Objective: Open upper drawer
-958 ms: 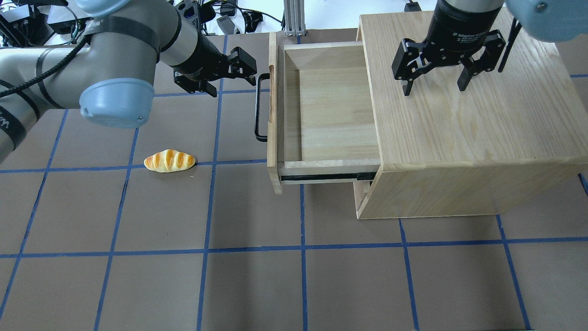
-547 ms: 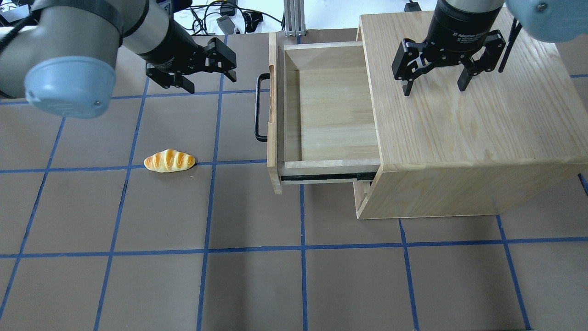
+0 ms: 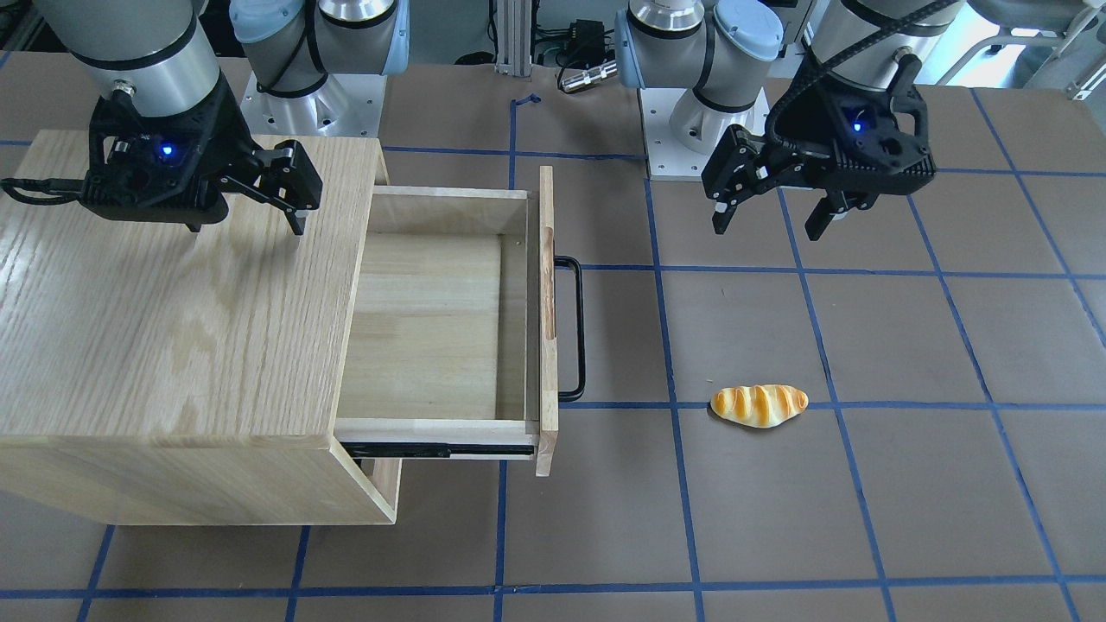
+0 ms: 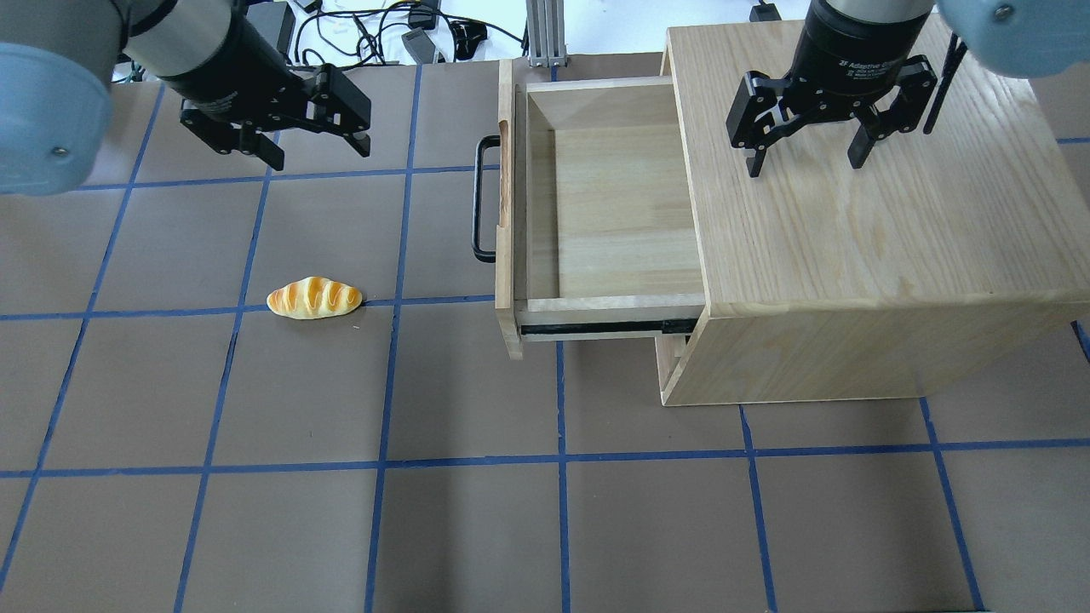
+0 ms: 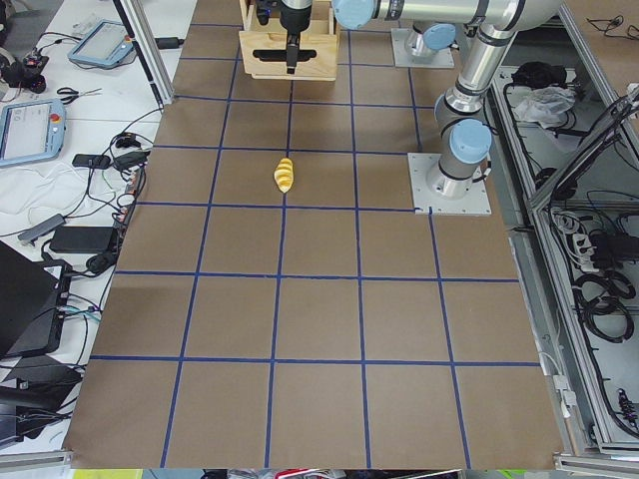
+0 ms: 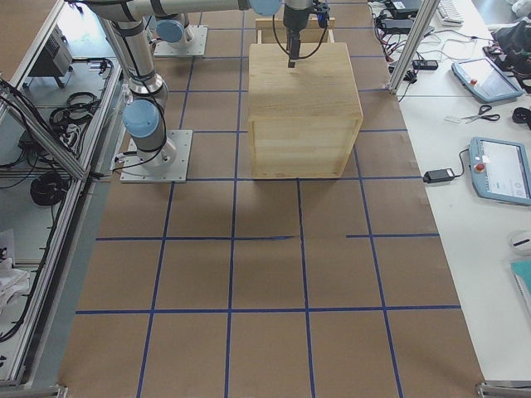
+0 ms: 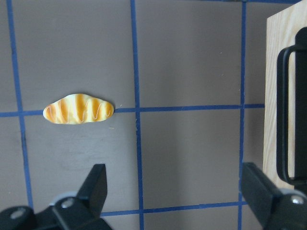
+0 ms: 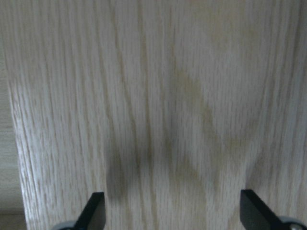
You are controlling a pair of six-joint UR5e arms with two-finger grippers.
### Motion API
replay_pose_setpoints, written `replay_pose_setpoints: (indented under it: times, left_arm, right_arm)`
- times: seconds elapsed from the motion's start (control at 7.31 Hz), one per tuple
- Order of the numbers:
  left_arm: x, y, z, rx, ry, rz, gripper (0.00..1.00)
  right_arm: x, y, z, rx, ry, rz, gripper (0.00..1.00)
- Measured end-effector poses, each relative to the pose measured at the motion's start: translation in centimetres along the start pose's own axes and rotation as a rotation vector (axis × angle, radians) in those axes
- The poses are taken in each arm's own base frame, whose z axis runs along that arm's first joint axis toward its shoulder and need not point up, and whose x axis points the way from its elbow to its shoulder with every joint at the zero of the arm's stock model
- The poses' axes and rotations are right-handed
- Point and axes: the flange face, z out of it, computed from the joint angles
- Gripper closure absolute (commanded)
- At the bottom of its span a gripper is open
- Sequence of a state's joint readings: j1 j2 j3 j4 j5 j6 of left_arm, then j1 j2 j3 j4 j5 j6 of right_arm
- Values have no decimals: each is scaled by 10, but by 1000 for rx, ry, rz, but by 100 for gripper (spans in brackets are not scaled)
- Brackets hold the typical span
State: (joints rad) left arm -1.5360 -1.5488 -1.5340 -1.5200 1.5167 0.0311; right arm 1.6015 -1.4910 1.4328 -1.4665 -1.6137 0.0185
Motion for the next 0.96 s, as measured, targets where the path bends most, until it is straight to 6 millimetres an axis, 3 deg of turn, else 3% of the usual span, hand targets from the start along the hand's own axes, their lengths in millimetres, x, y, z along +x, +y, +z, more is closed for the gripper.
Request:
replay_pose_setpoints:
  times: [0.55,0.96]
  left_arm:
    - [-1,19,-16,-26,-27,-2,0]
    - [-6,20,-22,-46,-60,-9,0]
  right_arm:
    - [0,0,0,0,0,1,0]
    - [0,0,0,-1,0,0,0]
